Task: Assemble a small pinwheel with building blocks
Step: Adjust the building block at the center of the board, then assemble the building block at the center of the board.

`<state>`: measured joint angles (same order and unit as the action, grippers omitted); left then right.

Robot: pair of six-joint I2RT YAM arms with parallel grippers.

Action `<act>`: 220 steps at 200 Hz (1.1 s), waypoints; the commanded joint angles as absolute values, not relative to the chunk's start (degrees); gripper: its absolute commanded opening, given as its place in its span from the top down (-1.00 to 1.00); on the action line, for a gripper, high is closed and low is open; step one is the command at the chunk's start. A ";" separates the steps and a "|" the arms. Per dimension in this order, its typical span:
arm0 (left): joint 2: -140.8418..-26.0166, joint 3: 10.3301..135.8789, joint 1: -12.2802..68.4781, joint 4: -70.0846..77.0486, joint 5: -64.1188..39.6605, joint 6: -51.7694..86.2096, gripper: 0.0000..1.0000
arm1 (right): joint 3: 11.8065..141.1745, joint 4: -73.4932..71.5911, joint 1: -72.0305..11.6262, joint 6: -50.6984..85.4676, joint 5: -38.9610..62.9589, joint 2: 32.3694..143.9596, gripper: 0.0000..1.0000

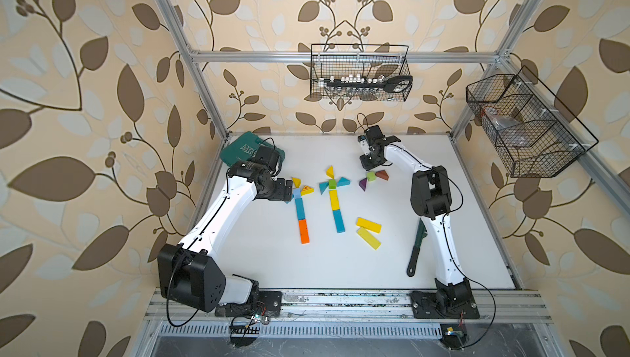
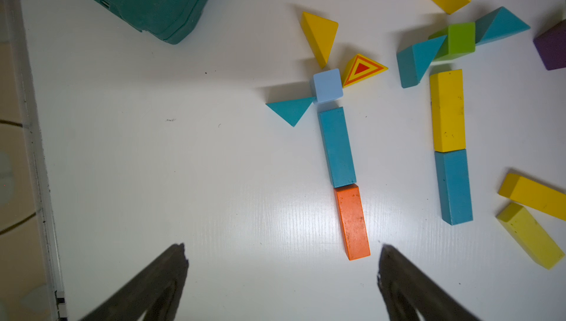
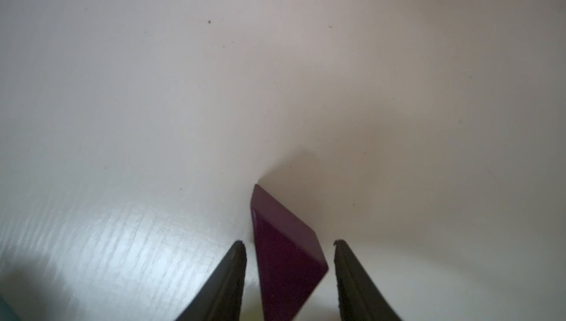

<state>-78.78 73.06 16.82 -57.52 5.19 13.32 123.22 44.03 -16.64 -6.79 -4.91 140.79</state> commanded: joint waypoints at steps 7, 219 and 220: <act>-78.96 73.30 16.08 -58.62 4.04 12.39 -0.98 | 125.00 46.98 -16.84 -6.72 -3.88 134.53 -0.06; -78.35 73.30 16.00 -59.24 4.67 12.76 -0.98 | 63.24 43.57 -37.24 6.86 -7.25 98.72 -0.22; -78.33 73.30 16.00 -59.24 4.66 12.75 -0.98 | 63.22 43.62 -37.21 6.86 -7.27 98.80 -0.22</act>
